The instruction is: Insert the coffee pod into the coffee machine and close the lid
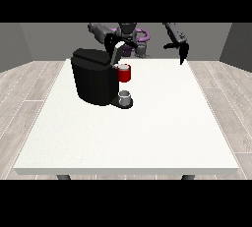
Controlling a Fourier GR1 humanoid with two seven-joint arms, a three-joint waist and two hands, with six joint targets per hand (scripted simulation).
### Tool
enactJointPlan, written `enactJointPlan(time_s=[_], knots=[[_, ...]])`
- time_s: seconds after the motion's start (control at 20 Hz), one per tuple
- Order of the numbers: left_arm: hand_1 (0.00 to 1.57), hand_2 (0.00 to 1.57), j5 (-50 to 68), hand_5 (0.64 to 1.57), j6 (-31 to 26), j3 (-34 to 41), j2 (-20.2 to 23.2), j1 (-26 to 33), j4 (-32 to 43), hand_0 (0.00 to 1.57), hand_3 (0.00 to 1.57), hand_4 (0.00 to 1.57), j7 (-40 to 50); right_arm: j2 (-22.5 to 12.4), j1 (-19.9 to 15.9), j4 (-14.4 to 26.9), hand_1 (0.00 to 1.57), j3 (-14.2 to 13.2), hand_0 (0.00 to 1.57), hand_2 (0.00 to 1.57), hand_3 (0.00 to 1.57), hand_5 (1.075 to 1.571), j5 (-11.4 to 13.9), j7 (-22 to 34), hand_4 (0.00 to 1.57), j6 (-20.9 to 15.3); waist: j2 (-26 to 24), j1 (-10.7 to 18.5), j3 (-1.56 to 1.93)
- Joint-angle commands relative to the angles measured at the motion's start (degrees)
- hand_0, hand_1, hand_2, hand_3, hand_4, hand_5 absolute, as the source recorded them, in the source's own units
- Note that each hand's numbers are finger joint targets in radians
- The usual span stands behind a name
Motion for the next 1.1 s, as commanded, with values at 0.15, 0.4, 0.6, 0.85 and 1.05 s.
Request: enactJointPlan(time_s=[0.15,0.4,0.6,0.85,1.05], knots=[[0.0,0.0,-1.2,1.571,1.7,-0.6,-0.4,-4.3,1.9,0.0,0.0,0.32,1.1,1.6,-8.8,0.9,0.0,7.8,0.0,0.0,0.0,1.571,7.3,-0.7,0.38,0.3,2.2,2.9,-0.79],[0.0,0.0,0.8,1.571,0.8,1.2,0.7,-3.6,3.8,0.0,0.0,0.32,0.5,3.3,-8.9,2.5,0.0,8.1,0.0,0.0,0.0,1.571,5.2,-3.9,0.41,2.3,1.2,0.8,-0.76],[0.0,0.0,0.2,1.571,0.6,-0.5,-0.7,-1.9,2.2,0.0,0.0,0.39,-0.9,3.3,-6.1,4.5,0.0,10.0,0.0,0.0,0.0,1.571,2.7,-7.9,0.43,3.6,0.7,2.5,-0.73],[0.0,0.0,-0.8,1.571,-0.9,0.1,1.3,-0.5,7.7,0.0,0.0,0.27,-6.5,3.4,-1.3,1.4,0.0,19.8,0.0,0.0,0.0,1.571,1.2,-9.1,0.53,6.0,-0.3,-0.1,-0.76],[0.0,0.0,-1.6,1.571,-0.4,-1.0,0.1,0.5,7.7,0.0,0.0,0.17,-7.5,3.4,8.3,-2.9,0.0,27.8,0.0,0.0,0.0,1.571,-6.4,-15.2,0.46,6.3,-1.7,0.6,-0.73]])
